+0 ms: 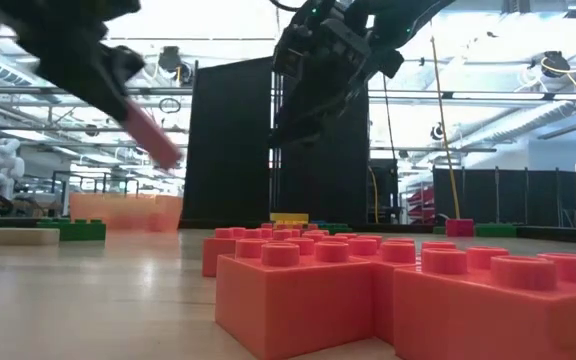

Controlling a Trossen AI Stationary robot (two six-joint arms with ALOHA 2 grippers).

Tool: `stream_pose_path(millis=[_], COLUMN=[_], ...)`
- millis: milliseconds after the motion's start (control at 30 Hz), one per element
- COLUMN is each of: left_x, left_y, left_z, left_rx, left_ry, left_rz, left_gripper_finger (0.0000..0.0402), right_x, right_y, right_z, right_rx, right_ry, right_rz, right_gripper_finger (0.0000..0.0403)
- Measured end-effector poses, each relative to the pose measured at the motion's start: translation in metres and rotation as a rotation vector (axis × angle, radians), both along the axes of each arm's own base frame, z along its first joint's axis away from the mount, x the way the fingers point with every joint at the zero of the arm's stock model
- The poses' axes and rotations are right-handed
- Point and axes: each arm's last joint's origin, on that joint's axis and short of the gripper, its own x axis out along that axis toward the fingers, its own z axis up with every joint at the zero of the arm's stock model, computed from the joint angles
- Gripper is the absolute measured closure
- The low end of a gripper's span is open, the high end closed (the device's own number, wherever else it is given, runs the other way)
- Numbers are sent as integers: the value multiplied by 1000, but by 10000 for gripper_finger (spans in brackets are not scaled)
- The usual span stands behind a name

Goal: Sort blocks by size
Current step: Put the pink block into the yellow bin

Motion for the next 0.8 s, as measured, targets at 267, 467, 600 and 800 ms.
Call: stream_pose_path(millis=[267,467,600,800], left_x=[-23,-37,-45,-56], left_y=[-21,-32,-43,-56], left_z=[25,46,54,47], left_rx=[-198,-359,-516,-607], left_ry=[158,329,449,590], left_rz=[41,36,25,66], left_gripper_finger=[356,356,356,356], right_x=[1,1,1,0], right_y=[6,5,6,16], right_z=[-8,-8,-8,-10], right_rx=[-73,-65,-44,-9], right_ry=[-12,-14,-5,37], right_rz=[-63,-69,-87,-91], right_gripper_finger=[183,183,183,183])
